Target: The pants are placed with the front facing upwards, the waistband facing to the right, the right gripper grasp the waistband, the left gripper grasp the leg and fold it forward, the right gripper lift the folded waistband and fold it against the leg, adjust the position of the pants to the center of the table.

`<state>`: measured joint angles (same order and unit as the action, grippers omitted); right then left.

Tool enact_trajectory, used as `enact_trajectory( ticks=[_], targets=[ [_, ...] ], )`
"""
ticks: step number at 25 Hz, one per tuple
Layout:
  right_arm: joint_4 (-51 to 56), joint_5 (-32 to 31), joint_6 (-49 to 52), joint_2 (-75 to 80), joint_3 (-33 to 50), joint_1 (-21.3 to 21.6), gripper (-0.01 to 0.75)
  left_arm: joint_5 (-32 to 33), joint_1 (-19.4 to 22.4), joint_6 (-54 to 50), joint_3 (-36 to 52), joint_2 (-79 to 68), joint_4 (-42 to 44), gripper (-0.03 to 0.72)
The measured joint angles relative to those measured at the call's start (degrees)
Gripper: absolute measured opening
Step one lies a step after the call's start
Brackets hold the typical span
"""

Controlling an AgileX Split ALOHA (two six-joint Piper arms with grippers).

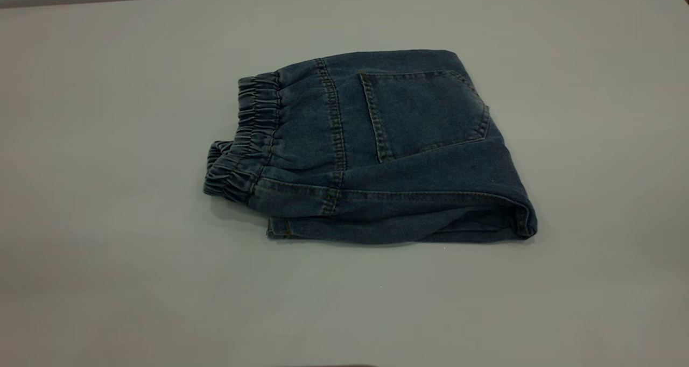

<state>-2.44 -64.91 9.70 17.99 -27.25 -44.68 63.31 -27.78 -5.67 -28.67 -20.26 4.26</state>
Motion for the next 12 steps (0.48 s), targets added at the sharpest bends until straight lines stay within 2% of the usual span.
enact_trajectory(
  ticks=[12],
  targets=[
    [0.0,0.1,0.0,-2.7,0.1,0.0,0.421,0.1,0.0,3.8,0.4,0.0,-5.3,0.42]
  ],
)
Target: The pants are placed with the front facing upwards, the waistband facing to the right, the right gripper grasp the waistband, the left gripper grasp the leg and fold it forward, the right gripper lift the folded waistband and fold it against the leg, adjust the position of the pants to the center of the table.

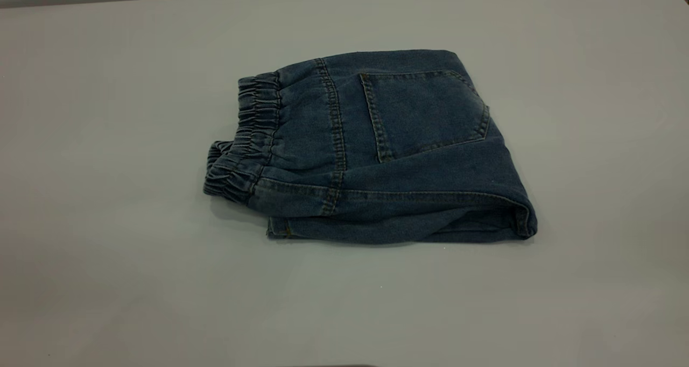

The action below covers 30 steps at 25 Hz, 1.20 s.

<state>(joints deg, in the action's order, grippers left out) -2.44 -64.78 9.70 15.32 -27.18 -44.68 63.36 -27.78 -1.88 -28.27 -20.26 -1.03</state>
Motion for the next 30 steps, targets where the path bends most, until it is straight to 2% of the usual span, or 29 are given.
enact_trajectory(
  ticks=[8,10,12,14,17,20,22,25,30],
  targets=[
    [0.0,0.0,0.0,0.0,0.0,0.0,0.421,0.0,0.0,0.0,0.0,0.0,-0.3,0.42],
    [0.1,0.0,0.0,0.0,0.0,1.5,0.421,0.0,0.1,0.0,0.0,0.1,-0.4,0.42],
    [0.2,0.0,0.0,0.0,0.0,6.7,0.421,0.0,1.3,0.0,0.0,0.6,-0.6,0.42],
    [0.2,0.0,0.0,0.0,0.1,15.9,0.421,0.0,4.4,0.0,0.0,1.9,-0.7,0.42],
    [0.1,0.0,0.0,-1.0,0.2,28.6,0.421,0.1,12.1,0.0,0.0,4.7,-0.7,0.42],
    [0.1,0.0,0.0,-4.1,0.3,36.5,0.421,0.0,20.6,0.0,0.0,8.3,-0.7,0.42],
    [0.1,0.0,0.0,-7.7,0.3,39.3,0.421,0.1,25.6,0.0,0.0,10.6,-0.7,0.42],
    [0.1,-0.1,0.0,-13.5,0.3,40.2,0.421,0.5,29.7,0.0,0.0,14.4,-0.7,0.42],
    [0.1,-0.3,0.0,-15.9,0.3,40.2,0.421,0.9,30.6,0.0,0.0,19.0,-0.7,0.42]
  ],
)
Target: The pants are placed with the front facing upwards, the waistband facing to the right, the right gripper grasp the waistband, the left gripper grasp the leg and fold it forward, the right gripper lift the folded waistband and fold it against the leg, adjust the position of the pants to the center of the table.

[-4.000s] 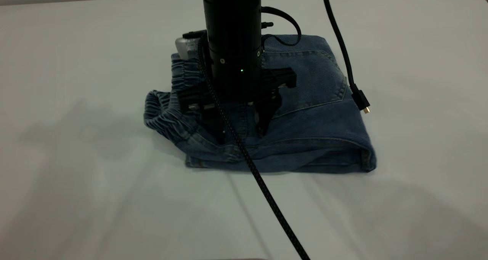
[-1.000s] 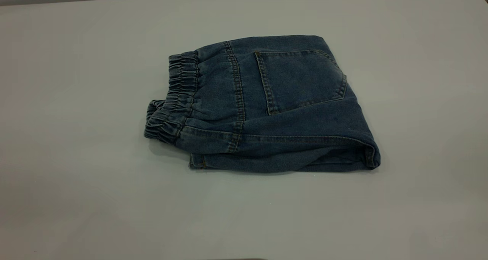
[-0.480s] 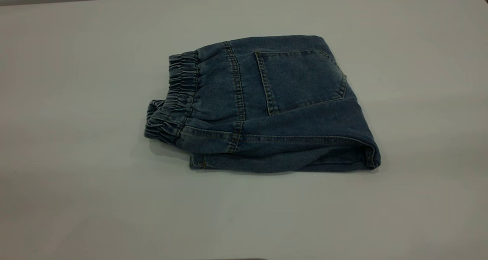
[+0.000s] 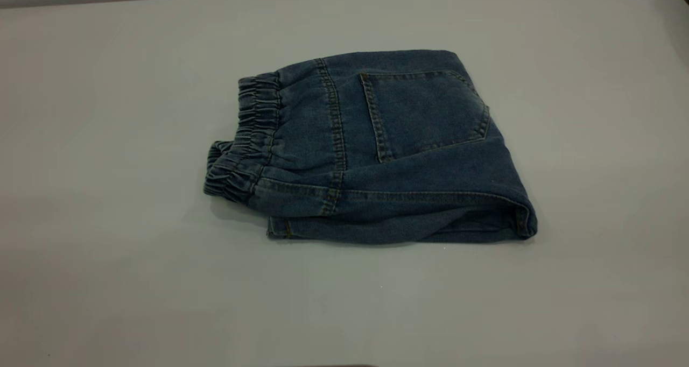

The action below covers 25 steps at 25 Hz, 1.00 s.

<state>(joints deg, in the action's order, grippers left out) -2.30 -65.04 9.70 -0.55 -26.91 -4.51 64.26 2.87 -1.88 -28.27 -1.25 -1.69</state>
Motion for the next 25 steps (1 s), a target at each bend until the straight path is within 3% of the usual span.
enact_trajectory(
  ticks=[25],
  targets=[
    [0.0,0.0,0.0,0.0,0.0,0.0,0.421,0.2,-0.1,0.0,0.0,2.3,-0.2,0.42]
  ],
)
